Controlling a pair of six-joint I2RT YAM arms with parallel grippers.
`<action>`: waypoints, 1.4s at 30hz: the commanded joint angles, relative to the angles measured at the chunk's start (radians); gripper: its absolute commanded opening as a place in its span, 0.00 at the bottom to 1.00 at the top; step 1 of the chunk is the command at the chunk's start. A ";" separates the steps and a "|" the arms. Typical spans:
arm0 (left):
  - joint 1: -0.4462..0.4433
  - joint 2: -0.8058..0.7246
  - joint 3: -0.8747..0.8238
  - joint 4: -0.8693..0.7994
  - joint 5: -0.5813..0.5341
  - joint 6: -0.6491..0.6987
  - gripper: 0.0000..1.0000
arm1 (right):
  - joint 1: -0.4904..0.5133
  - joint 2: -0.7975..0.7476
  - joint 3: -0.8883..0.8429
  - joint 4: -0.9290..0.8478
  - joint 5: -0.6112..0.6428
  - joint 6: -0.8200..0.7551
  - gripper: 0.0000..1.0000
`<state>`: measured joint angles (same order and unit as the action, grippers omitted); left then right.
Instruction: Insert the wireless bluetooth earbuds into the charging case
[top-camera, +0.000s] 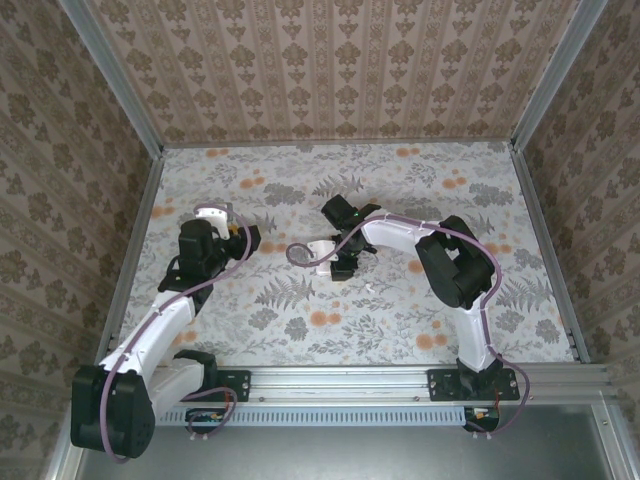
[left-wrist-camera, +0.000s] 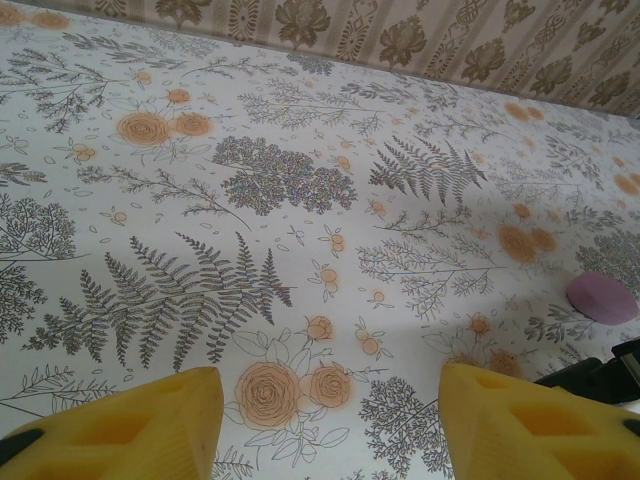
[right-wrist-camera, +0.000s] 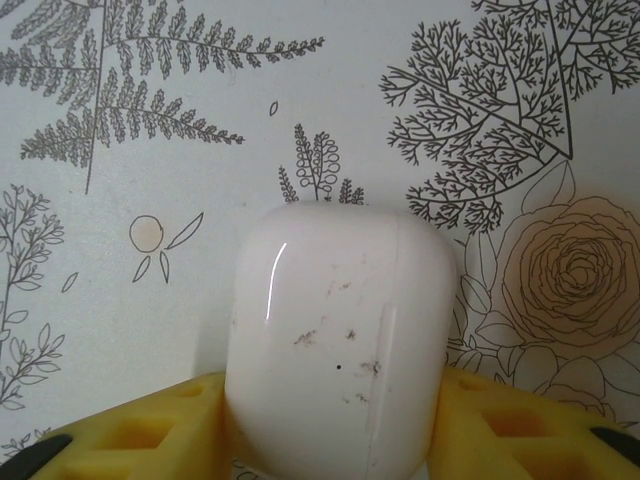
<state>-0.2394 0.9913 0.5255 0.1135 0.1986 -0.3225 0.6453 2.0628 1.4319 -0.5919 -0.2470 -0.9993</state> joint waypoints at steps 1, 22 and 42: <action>0.011 0.003 -0.009 0.017 0.016 -0.025 0.60 | 0.007 0.006 -0.010 0.080 -0.015 0.035 0.48; -0.130 0.097 0.138 0.051 0.504 -0.190 0.63 | -0.004 -0.540 -0.342 0.415 -0.023 0.292 0.44; -0.297 0.291 0.346 -0.041 0.575 -0.119 0.60 | 0.010 -0.664 -0.384 0.456 -0.012 0.283 0.44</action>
<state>-0.5236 1.2675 0.8291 0.1020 0.7399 -0.4744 0.6472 1.4254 1.0576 -0.1612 -0.2634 -0.7254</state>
